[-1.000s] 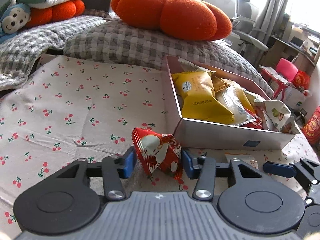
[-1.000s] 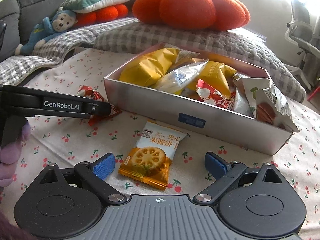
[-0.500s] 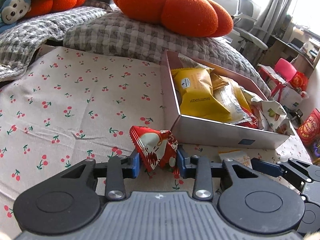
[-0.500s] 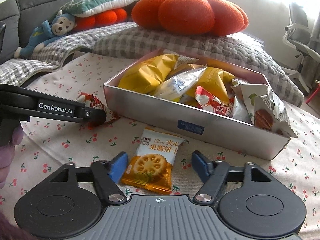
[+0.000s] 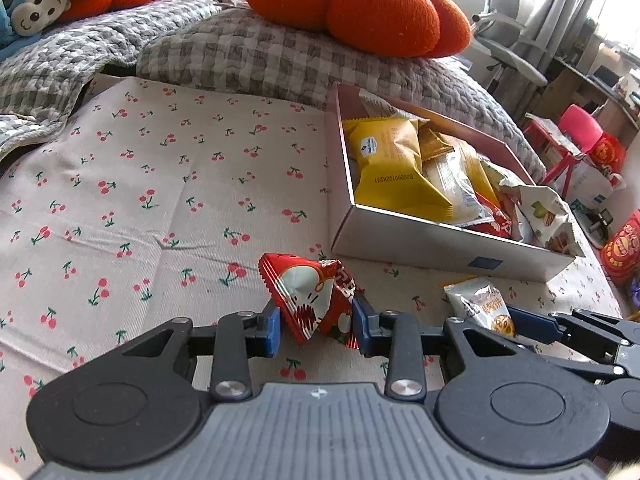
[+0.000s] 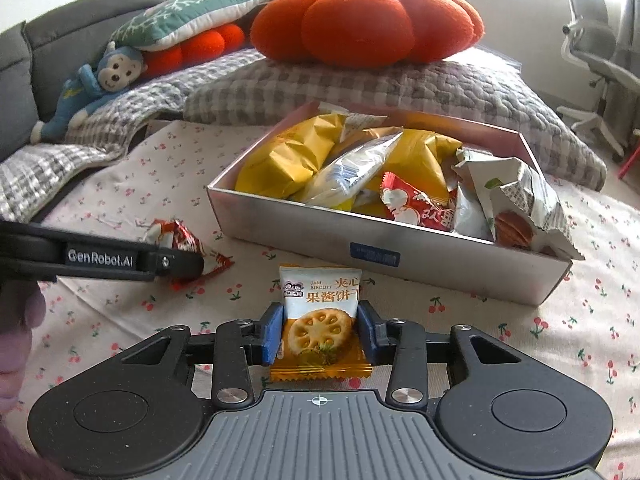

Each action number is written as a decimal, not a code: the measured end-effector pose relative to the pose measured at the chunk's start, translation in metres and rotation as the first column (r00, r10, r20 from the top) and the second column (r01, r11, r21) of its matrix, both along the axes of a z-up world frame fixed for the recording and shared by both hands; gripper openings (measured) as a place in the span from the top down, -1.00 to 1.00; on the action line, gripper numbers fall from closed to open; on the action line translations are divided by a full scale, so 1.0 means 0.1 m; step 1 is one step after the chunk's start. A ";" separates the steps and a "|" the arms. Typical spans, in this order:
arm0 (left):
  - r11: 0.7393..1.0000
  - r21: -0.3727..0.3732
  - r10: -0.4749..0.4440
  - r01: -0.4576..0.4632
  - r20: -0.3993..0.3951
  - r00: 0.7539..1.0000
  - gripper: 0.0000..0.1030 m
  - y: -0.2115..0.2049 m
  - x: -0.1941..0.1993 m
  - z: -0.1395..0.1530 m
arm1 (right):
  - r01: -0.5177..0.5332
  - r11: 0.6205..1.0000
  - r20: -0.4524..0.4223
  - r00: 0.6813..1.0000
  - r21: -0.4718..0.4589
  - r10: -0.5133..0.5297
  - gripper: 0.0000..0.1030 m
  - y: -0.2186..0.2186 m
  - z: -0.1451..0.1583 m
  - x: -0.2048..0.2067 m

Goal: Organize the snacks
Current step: 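Carry both snacks into the box and open both tools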

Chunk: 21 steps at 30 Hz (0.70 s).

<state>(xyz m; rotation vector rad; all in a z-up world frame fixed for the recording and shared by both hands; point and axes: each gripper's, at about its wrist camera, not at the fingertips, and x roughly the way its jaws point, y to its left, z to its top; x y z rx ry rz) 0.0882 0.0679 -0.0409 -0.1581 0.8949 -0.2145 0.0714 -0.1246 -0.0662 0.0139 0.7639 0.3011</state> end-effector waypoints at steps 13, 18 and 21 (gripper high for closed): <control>0.999 -0.002 -0.032 0.032 -0.035 0.999 0.39 -0.13 -0.15 0.18 | 0.024 0.996 -0.031 0.999 0.087 -0.021 0.26 -0.19 0.23 -0.09; 0.999 -0.008 -0.053 0.052 -0.017 0.998 0.39 -0.18 -0.20 0.28 | 0.041 0.993 -0.023 0.999 0.114 -0.039 0.26 -0.32 0.33 -0.12; 0.998 -0.009 -0.063 0.063 -0.007 0.998 0.38 -0.23 -0.22 0.32 | 0.047 0.991 -0.017 0.999 0.125 -0.045 0.26 -0.39 0.38 -0.14</control>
